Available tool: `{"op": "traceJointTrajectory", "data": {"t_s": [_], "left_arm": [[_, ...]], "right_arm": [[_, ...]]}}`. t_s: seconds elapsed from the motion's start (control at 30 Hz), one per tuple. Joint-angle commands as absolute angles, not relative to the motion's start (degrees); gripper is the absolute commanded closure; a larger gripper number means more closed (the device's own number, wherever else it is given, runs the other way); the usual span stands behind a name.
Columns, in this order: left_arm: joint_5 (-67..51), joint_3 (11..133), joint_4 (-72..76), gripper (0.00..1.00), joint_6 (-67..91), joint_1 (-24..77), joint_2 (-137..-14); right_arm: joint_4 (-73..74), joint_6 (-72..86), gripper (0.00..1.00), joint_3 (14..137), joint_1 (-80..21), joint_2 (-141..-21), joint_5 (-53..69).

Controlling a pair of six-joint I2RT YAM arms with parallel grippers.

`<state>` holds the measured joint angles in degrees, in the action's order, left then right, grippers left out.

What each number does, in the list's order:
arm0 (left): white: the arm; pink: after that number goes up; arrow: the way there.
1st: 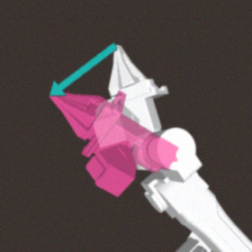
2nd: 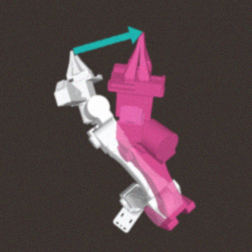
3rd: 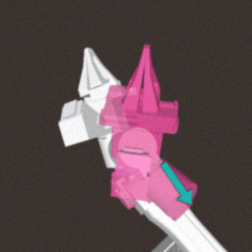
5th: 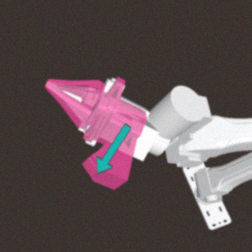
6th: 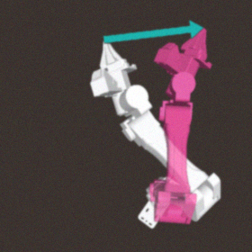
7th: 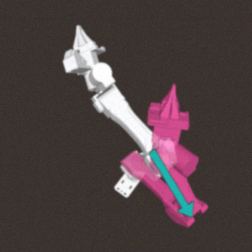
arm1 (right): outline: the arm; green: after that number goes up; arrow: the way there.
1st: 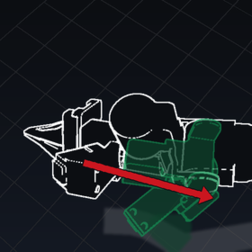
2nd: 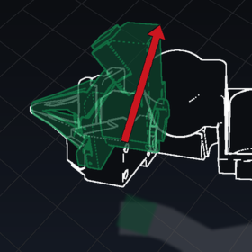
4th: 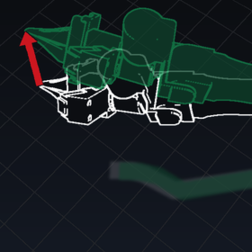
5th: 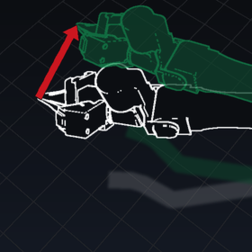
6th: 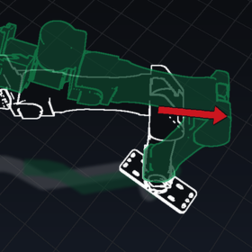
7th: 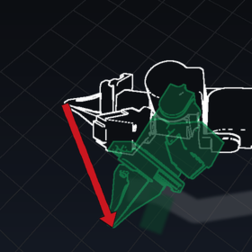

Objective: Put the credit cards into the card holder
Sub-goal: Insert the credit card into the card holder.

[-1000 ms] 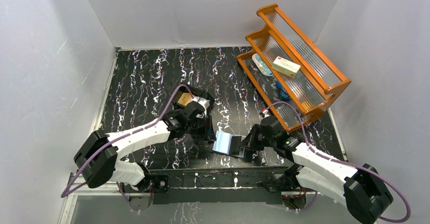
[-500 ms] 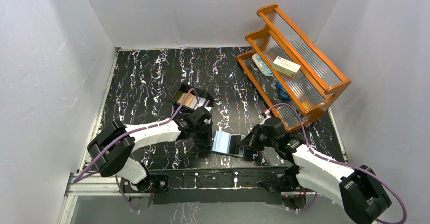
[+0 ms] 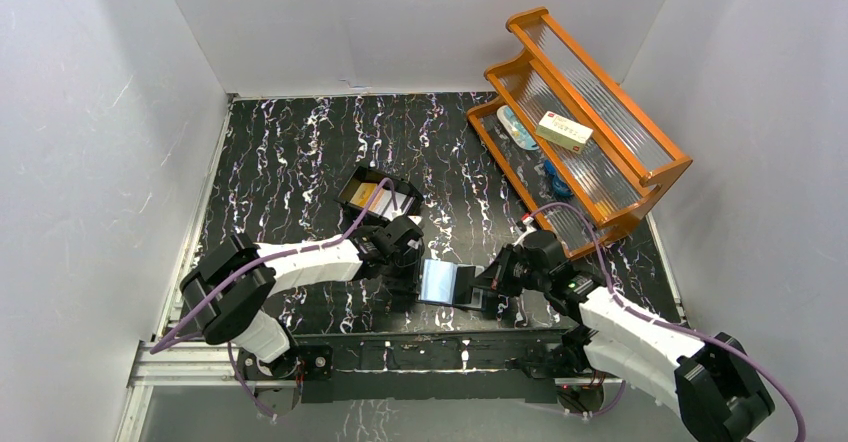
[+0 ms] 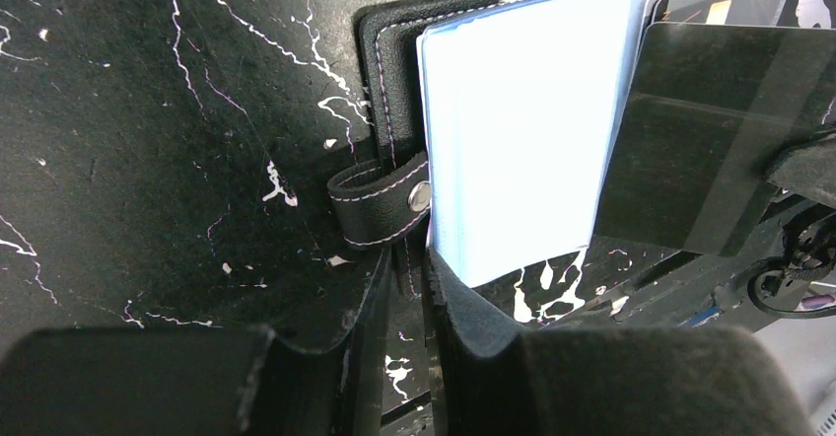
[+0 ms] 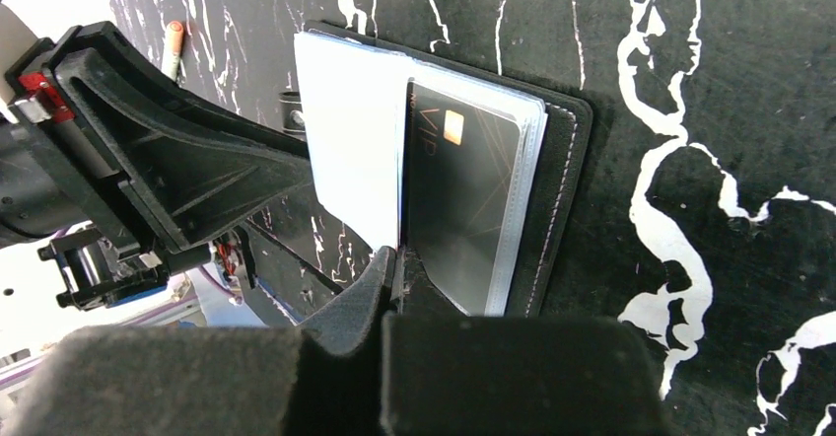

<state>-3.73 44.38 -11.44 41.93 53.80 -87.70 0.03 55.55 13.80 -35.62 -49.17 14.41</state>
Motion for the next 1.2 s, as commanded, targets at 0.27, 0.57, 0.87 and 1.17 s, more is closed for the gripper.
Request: {"op": "traceJointTrajectory", "data": {"t_s": [0.27,0.57,0.87,1.17], "left_arm": [[-2.0,44.7,-12.8,0.8,41.1,54.6,-88.0],[-1.5,44.9,-13.7,0.79,41.5,54.8,-88.3],[-1.4,45.1,-14.1,0.8,41.6,54.8,-88.9],[-1.5,45.1,-14.1,0.8,41.3,54.9,-89.3]], "right_arm": [[-4.9,54.4,1.0,16.8,-34.6,-51.9,15.9],[-1.8,53.8,1.0,18.3,-34.5,-50.2,14.7],[-7.7,54.2,1.0,16.2,-34.3,-54.4,16.0],[-17.8,57.4,1.0,11.8,-33.3,-58.1,20.7]]}}
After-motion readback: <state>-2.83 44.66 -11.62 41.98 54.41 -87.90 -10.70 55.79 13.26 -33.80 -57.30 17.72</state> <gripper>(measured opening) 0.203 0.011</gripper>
